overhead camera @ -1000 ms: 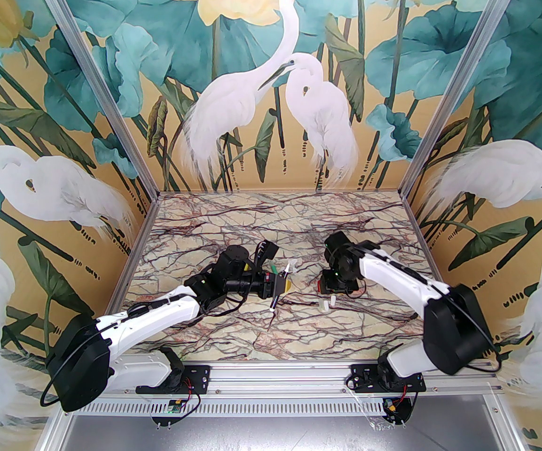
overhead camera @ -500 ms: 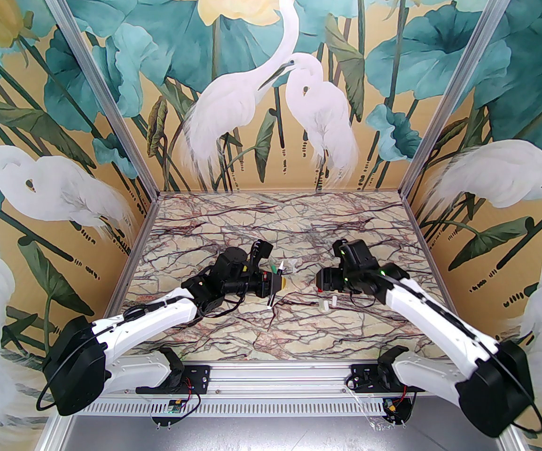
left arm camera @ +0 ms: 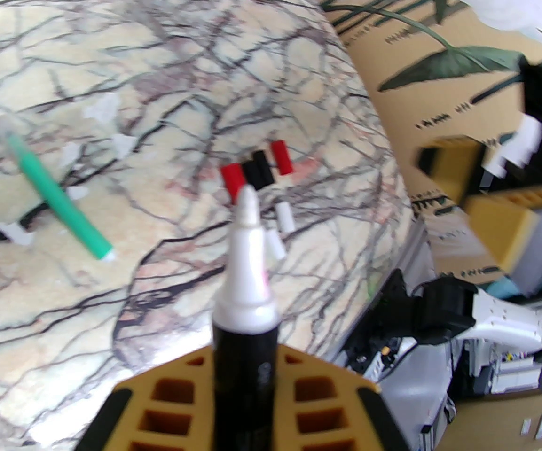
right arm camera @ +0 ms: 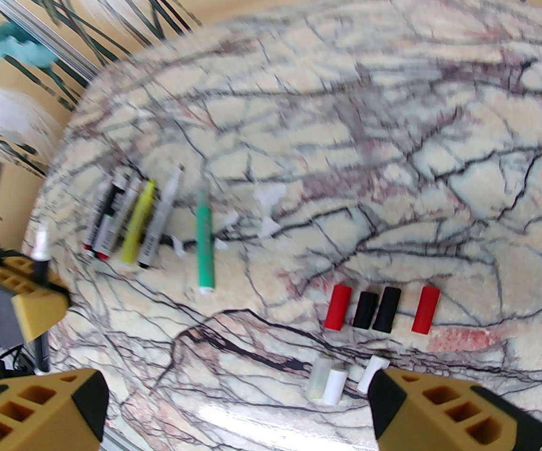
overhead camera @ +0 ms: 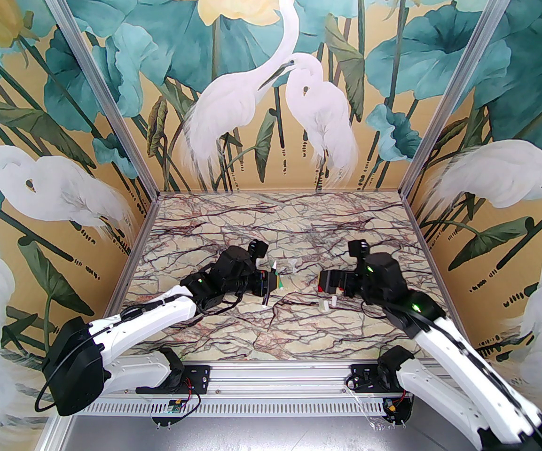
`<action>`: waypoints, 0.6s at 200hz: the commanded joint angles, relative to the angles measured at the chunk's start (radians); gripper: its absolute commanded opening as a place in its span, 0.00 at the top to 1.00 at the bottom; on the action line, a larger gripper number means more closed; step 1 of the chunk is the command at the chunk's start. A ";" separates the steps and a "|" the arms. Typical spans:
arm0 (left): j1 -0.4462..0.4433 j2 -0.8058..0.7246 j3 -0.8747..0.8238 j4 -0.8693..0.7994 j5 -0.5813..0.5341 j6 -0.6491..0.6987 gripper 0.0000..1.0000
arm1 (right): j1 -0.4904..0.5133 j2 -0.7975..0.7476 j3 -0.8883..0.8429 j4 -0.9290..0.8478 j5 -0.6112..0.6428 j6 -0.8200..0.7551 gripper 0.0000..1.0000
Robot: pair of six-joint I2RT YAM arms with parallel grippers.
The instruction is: Open the pen caps
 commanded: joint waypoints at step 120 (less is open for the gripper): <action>0.001 0.418 0.328 -0.319 -0.438 0.011 0.96 | 0.003 -0.204 -0.093 -0.030 0.067 0.014 0.00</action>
